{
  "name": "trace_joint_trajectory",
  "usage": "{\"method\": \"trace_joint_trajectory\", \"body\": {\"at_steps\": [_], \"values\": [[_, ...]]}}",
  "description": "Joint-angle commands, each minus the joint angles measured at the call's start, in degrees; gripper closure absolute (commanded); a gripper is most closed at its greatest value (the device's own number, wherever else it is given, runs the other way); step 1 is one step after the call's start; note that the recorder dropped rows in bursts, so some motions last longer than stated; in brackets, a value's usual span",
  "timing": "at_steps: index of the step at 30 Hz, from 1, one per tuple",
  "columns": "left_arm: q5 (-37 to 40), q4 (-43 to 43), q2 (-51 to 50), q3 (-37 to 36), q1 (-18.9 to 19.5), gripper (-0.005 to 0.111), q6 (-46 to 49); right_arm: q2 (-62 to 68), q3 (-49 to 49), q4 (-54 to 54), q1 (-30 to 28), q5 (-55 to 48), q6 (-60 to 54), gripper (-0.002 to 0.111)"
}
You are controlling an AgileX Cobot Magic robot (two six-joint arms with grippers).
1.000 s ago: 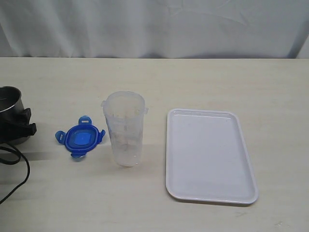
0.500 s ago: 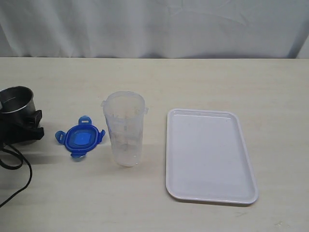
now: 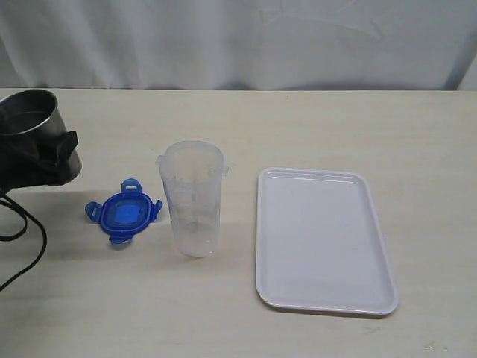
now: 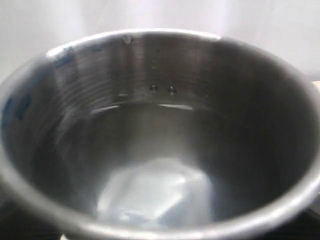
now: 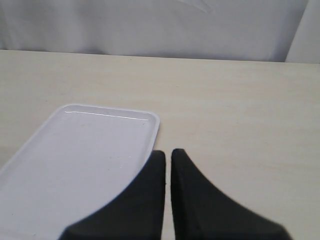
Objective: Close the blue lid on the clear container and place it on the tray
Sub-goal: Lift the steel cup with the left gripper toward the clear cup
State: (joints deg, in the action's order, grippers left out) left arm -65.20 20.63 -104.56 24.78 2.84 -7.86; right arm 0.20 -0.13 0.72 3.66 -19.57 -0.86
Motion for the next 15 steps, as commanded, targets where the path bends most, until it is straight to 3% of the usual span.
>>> {"method": "trace_joint_trajectory", "body": {"at_steps": [1, 4, 8, 15], "values": [[3.14, 3.27, 2.54, 6.24, -1.85, 0.107, -3.07, -0.20, 0.13, -0.07, -0.18, -0.02, 0.10, 0.104], [10.70, 6.03, 2.54, 11.68, -5.74, 0.107, -4.00, -0.20, 0.13, -0.07, -0.18, -0.02, 0.10, 0.104], [14.75, 8.25, 2.54, 16.66, -10.56, 0.107, -4.00, -0.20, 0.13, -0.07, -0.18, -0.02, 0.10, 0.104], [16.36, 11.41, 2.54, 18.72, -12.60, 0.107, -4.13, -0.20, 0.13, -0.07, -0.18, -0.02, 0.10, 0.104]]}}
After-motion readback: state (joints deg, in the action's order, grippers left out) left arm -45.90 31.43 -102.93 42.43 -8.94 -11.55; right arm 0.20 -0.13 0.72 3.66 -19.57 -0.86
